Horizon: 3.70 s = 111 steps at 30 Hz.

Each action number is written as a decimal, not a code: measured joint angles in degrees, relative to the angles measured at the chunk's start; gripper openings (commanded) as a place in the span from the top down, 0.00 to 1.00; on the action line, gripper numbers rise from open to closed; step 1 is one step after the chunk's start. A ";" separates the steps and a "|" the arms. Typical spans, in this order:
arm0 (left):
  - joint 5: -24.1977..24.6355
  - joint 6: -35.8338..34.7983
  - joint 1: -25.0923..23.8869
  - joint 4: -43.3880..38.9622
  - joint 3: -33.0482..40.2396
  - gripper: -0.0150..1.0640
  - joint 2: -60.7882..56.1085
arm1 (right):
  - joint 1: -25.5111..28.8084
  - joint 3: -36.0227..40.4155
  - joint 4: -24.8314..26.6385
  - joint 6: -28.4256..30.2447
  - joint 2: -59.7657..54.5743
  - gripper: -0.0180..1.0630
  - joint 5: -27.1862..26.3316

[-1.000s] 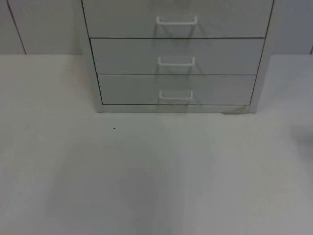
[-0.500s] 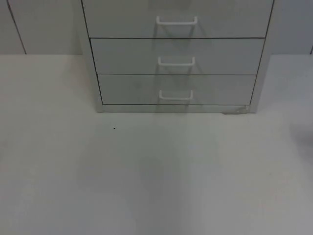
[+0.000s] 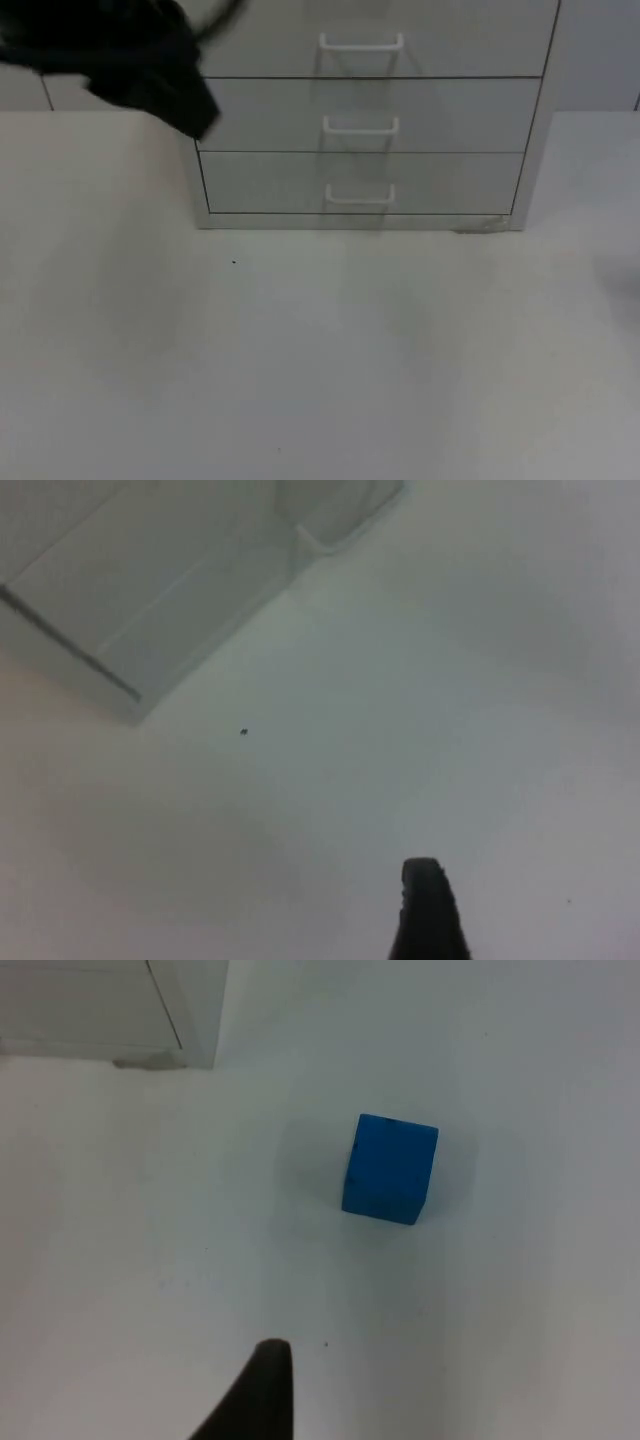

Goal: Open the drawer with the left hand, place the block into the drawer with the right hand, then close the drawer with the left hand.

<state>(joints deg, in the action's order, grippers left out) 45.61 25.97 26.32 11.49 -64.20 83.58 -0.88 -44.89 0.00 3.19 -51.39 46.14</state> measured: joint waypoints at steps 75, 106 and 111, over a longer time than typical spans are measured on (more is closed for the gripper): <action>-16.36 -34.34 15.44 -73.44 -21.52 0.52 49.55 | 0.00 2.11 -2.61 0.00 0.00 0.01 -6.59; -16.90 -35.09 17.73 -72.21 -22.18 0.54 47.69 | 0.00 2.11 -2.61 -0.64 0.00 0.01 -7.24; -16.51 -35.15 17.36 -74.17 -22.18 0.54 49.34 | 0.00 2.11 -2.61 -0.64 0.00 0.01 -7.24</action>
<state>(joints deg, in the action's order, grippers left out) 29.10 -9.17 43.68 -62.68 -86.38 132.92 -0.88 -42.78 -2.61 2.55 -51.39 38.90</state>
